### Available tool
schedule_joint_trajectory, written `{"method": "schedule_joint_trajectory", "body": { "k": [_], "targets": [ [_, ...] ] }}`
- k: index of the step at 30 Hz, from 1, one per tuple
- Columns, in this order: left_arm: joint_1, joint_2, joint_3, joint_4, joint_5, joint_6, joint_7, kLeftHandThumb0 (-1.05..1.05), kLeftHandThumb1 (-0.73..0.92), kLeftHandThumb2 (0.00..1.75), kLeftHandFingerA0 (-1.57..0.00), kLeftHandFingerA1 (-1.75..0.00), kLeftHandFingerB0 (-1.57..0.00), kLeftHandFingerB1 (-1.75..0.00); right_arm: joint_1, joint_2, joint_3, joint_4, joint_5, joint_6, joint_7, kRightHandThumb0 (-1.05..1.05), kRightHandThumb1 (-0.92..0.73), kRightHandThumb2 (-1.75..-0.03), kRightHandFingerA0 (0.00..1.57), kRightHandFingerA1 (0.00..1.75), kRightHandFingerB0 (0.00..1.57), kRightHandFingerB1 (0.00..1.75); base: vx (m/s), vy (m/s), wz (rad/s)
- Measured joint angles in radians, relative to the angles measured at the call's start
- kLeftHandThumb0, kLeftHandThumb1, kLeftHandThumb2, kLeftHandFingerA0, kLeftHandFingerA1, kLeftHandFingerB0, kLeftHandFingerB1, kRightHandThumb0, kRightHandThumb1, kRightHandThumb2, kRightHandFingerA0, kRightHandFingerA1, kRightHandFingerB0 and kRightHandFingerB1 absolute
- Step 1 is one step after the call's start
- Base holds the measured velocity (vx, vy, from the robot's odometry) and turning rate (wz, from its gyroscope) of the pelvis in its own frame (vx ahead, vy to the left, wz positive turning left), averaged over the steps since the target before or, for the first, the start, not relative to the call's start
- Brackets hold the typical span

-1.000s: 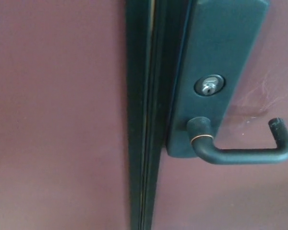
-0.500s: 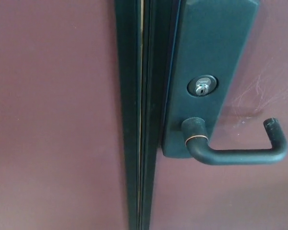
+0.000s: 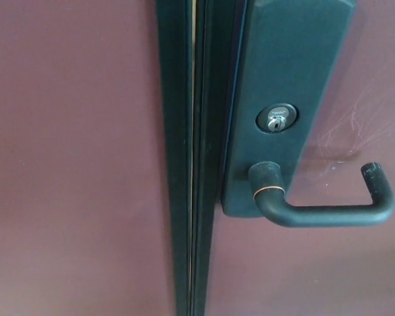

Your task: The robot walks towards the door handle and put its right hand on it and twist the handle

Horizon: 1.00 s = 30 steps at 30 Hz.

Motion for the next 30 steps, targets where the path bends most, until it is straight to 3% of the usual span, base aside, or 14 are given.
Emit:
{"method": "schedule_joint_trajectory", "body": {
  "k": [1,5,9,10,30],
  "targets": [
    [0.000,0.000,0.000,0.000,0.000,0.000,0.000,-0.25,0.53,0.56,-0.71,-0.52,-0.56,-0.42,0.000,0.000,-0.005,-0.003,0.004,0.000,0.007,-0.01,-0.46,-0.87,0.43,0.63,0.27,0.54,0.00,0.000,0.00],
    [-0.001,0.000,0.013,0.000,-0.003,-0.001,-0.001,-0.25,0.53,0.56,-0.71,-0.52,-0.57,-0.42,0.027,-0.004,-0.054,-0.078,0.039,-0.006,0.071,-0.08,-0.46,-0.88,0.28,0.58,0.19,0.52,0.00,0.000,0.00],
    [-0.003,0.001,0.021,0.000,-0.003,-0.001,-0.001,-0.25,0.53,0.56,-0.71,-0.52,-0.57,-0.42,0.107,-0.017,-0.106,-0.257,0.086,-0.010,0.146,-0.08,-0.46,-0.88,0.28,0.58,0.19,0.52,0.00,0.000,0.00],
    [-0.004,0.002,0.022,0.000,-0.003,-0.001,-0.001,-0.25,0.53,0.56,-0.70,-0.51,-0.57,-0.42,0.121,-0.018,-0.115,-0.288,0.094,-0.010,0.160,-0.10,-0.46,-0.89,0.22,0.56,0.19,0.52,0.00,0.000,0.00],
    [-0.013,0.002,0.028,-0.002,-0.003,-0.003,-0.002,-0.23,0.54,0.56,-0.70,-0.54,-0.58,-0.42,0.522,-0.046,-0.257,-1.161,0.217,0.029,0.271,-0.17,-0.39,-0.87,0.26,0.59,0.19,0.54,0.00,0.000,0.00]
  ]
}}
